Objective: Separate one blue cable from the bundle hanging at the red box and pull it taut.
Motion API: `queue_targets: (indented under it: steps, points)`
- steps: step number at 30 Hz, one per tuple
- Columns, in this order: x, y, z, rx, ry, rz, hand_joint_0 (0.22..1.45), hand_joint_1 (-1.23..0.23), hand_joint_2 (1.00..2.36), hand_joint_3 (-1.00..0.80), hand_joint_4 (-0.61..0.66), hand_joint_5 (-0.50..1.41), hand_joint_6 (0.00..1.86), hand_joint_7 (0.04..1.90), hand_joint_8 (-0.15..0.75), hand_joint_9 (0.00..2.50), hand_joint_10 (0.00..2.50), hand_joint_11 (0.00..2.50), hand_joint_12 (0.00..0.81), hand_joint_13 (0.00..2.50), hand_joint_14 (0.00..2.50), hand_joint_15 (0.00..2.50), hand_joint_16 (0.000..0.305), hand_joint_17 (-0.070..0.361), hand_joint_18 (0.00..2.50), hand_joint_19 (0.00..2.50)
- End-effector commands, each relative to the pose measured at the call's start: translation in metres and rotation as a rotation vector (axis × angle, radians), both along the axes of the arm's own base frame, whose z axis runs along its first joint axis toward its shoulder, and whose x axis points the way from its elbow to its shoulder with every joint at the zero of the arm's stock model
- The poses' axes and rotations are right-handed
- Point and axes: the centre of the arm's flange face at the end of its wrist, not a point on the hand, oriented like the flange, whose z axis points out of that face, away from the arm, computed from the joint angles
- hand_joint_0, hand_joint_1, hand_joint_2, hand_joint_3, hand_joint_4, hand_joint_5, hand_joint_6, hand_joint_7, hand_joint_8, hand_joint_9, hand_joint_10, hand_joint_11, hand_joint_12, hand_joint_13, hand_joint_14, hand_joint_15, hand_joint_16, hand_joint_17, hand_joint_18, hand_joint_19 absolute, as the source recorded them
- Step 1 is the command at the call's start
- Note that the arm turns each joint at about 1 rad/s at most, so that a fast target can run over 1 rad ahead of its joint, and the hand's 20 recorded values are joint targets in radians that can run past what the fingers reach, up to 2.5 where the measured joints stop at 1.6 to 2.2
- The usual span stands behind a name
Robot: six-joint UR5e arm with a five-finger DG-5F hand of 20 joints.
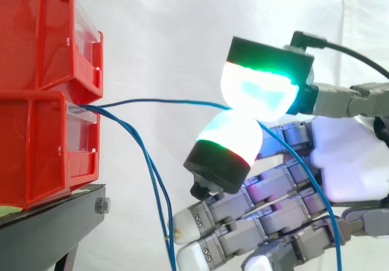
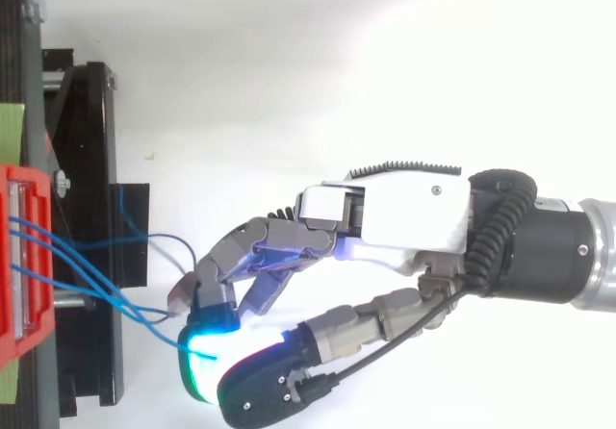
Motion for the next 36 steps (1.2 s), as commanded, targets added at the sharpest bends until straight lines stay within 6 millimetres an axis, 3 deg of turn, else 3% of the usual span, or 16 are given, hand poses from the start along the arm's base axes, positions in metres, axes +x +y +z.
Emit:
queue_targets:
  steps: [1, 10, 24, 28, 34, 36]
  points:
    - [-0.005, -0.001, 0.008, 0.009, 0.022, -0.003, 0.70, -0.73, 1.02, -0.24, 0.10, -0.21, 0.92, 1.11, 0.332, 0.28, 0.02, 0.55, 0.333, 0.32, 0.01, 0.35, 0.039, 0.087, 0.62, 0.44]
    - [-0.005, -0.003, 0.006, 0.000, 0.026, -0.001, 0.70, -0.72, 1.02, -0.24, 0.10, -0.21, 0.92, 1.11, 0.362, 0.52, 0.02, 0.94, 0.341, 0.40, 0.01, 0.41, 0.039, 0.087, 0.65, 0.47]
    - [-0.005, 0.004, 0.006, 0.019, 0.027, 0.066, 0.71, -0.71, 1.02, -0.30, 0.11, -0.21, 0.91, 1.08, 0.350, 0.46, 0.02, 0.84, 0.345, 0.40, 0.01, 0.41, 0.040, 0.089, 0.66, 0.47]
    - [-0.006, 0.007, 0.006, 0.111, 0.030, 0.157, 0.70, -0.70, 1.01, -0.33, 0.13, -0.21, 0.91, 1.07, 0.350, 0.45, 0.02, 0.83, 0.346, 0.40, 0.01, 0.40, 0.040, 0.091, 0.66, 0.46]
    - [-0.006, -0.002, 0.006, 0.194, 0.032, 0.187, 0.70, -0.70, 1.01, -0.36, 0.13, -0.21, 0.90, 1.07, 0.367, 0.57, 0.02, 0.94, 0.346, 0.41, 0.01, 0.41, 0.040, 0.089, 0.67, 0.46]
    - [-0.007, -0.006, 0.007, 0.187, 0.034, 0.193, 0.71, -0.70, 1.01, -0.36, 0.12, -0.21, 0.90, 1.05, 0.375, 0.67, 0.02, 1.08, 0.353, 0.53, 0.01, 0.50, 0.039, 0.088, 0.73, 0.49]
